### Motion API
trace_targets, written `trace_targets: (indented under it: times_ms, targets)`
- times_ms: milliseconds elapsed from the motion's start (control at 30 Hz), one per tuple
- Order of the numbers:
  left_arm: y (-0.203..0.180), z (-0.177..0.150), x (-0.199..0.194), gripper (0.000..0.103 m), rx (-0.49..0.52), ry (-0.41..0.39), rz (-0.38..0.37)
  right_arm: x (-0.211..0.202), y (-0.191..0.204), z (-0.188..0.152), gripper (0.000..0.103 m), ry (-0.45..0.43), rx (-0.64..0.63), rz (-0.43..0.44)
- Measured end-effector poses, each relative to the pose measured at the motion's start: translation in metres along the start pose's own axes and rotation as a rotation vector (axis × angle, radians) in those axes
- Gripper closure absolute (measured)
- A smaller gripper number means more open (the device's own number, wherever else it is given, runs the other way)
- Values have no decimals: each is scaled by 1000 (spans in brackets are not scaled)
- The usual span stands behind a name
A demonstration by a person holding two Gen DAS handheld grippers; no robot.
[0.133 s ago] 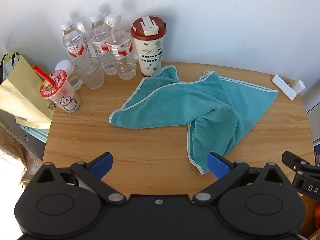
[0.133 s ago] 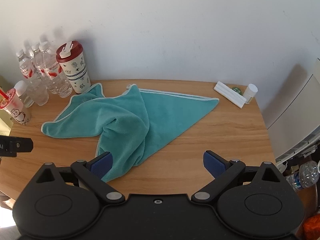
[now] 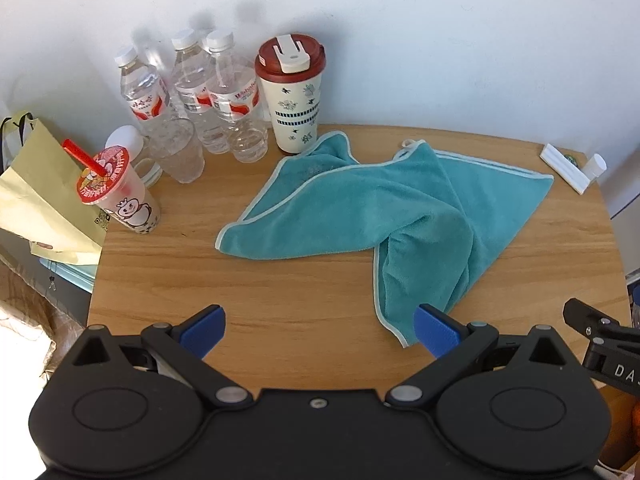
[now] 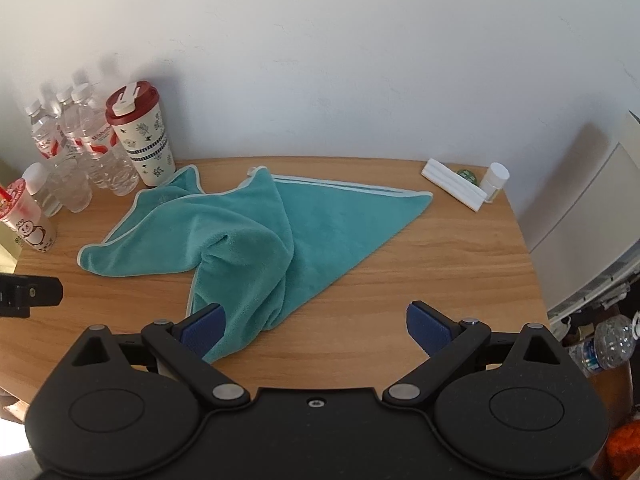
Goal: Fold towel
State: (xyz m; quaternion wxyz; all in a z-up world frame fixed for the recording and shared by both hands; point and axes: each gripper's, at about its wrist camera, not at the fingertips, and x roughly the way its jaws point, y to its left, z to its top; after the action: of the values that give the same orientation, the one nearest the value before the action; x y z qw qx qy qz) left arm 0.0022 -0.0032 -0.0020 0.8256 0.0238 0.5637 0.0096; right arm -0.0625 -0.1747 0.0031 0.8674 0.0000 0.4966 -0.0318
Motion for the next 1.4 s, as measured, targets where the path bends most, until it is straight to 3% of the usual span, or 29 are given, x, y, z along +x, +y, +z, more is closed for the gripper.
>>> trace_targets:
  times_ms: [200, 600, 967, 1400]
  targets:
    - [-6, -9, -1, 1, 26, -16, 26, 0, 6, -3, 3, 4, 3, 25]
    - [7, -5, 5, 1, 8, 27, -16, 8, -3, -1, 3, 44, 74, 34]
    - [14, 3, 12, 1, -8, 47, -8, 12, -12, 1, 4, 22, 112, 59]
    - [17, 8, 15, 1, -19, 47, -11, 5, -14, 6, 4, -34, 110, 21]
